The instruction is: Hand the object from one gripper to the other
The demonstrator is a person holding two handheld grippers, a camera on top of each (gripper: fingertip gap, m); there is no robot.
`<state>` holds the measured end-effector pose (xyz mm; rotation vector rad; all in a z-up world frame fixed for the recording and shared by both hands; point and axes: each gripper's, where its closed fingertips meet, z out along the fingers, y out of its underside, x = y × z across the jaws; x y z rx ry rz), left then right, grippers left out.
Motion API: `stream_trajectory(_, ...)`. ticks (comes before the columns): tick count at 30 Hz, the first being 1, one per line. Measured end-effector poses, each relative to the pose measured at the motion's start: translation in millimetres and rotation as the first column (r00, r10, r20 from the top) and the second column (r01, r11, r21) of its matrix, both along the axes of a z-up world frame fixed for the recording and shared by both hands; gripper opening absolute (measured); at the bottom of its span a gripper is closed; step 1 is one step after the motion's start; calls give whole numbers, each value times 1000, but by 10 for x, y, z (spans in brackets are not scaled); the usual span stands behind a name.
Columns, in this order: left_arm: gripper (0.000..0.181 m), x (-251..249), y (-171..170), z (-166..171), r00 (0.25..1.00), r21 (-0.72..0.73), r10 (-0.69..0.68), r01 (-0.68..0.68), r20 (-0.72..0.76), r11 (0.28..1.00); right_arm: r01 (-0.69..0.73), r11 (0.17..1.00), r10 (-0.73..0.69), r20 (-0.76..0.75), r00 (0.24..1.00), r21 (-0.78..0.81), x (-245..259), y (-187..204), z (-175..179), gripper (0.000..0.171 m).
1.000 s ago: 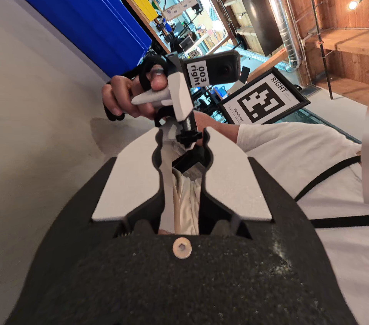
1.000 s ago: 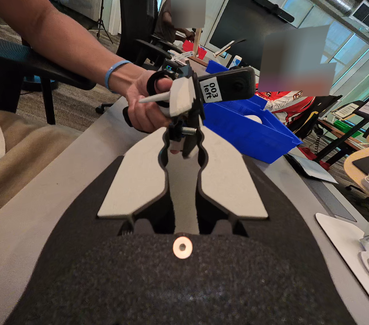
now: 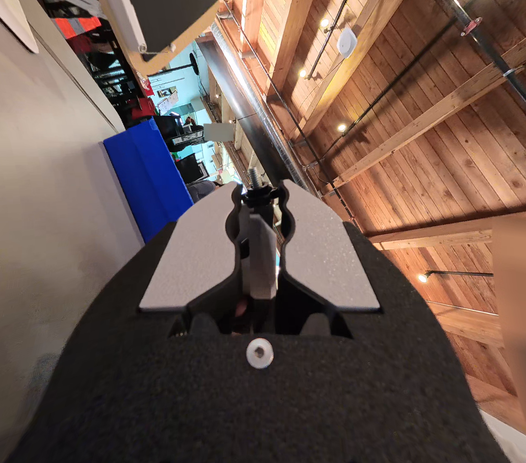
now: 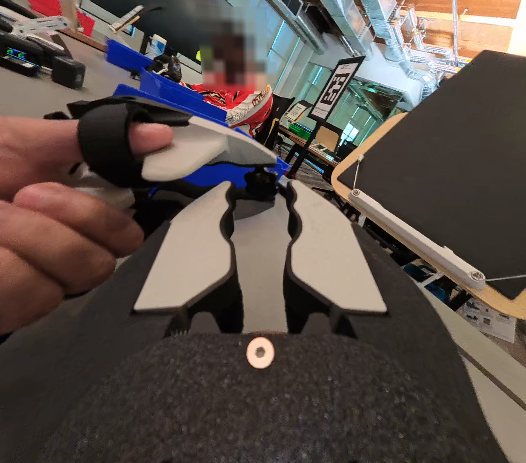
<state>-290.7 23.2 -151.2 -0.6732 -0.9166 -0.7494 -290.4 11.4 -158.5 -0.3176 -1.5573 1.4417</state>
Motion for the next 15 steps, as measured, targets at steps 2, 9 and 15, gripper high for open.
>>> stream_trajectory(2,24,16,41,-26,1000,-7,-1,1,12,1000,-12,1000,12,20,1000,-8,-12,-2,-12,28)
stream_trajectory(9,24,2,87,-95,1000,-48,9,-9,-2,999,-32,999,31,59,998,20,-25,35,-62,22)
stream_trajectory(15,41,-48,38,-86,960,-316,-134,52,-245,947,-197,979,204,176,963,-54,28,163,-82,22)
